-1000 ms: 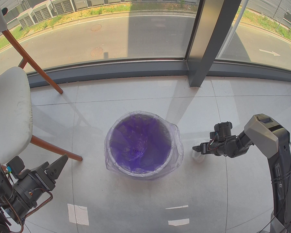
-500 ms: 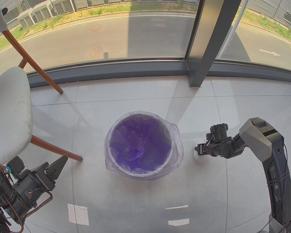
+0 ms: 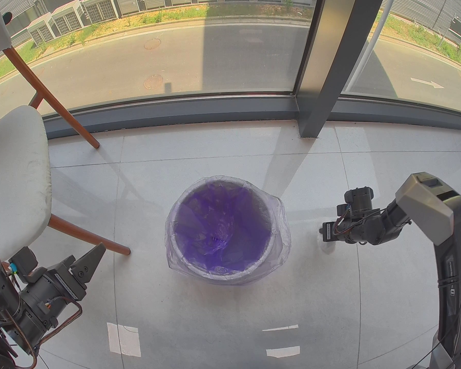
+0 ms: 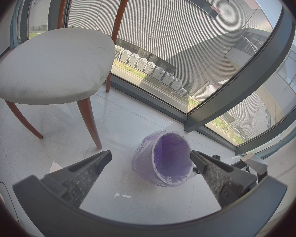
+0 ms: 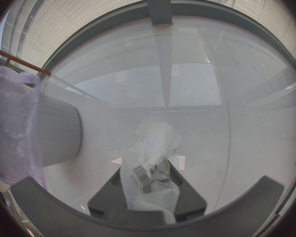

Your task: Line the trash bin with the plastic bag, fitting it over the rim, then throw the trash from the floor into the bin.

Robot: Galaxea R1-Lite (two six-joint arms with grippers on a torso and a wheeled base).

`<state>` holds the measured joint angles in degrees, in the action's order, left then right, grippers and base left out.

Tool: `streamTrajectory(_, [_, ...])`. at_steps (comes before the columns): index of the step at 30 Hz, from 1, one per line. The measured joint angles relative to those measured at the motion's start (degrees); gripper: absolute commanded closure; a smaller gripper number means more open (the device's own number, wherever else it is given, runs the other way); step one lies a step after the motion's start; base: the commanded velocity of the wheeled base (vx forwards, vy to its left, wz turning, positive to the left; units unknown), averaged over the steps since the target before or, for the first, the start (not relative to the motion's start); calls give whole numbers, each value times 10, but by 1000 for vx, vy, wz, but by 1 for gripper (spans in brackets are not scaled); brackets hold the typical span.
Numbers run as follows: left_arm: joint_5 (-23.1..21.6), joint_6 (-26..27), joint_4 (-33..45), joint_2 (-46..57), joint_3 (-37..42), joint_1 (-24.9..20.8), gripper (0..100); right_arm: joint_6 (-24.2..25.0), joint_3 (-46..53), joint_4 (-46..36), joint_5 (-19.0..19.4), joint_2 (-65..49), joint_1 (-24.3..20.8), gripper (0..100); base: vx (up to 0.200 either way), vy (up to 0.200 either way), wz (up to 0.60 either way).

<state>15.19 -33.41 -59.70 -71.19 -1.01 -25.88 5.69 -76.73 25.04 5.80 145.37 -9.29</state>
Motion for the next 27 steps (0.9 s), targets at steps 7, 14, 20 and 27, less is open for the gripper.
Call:
streamTrajectory(7, [-9,25,-28,3,0,12,0,3,141,24,15,-136,8,100,0,0,0])
streamTrajectory(14, [-32,68,-62,11,0,18,0,4,267,94,21,-257,4,100,0,0,0])
streamTrajectory(20, [-41,116,-88,18,0,29,0,7,313,155,23,-331,-59,100,0,0,0])
streamTrajectory(27, [-55,149,-96,35,0,69,0,24,317,195,24,-358,-149,100,0,0,0])
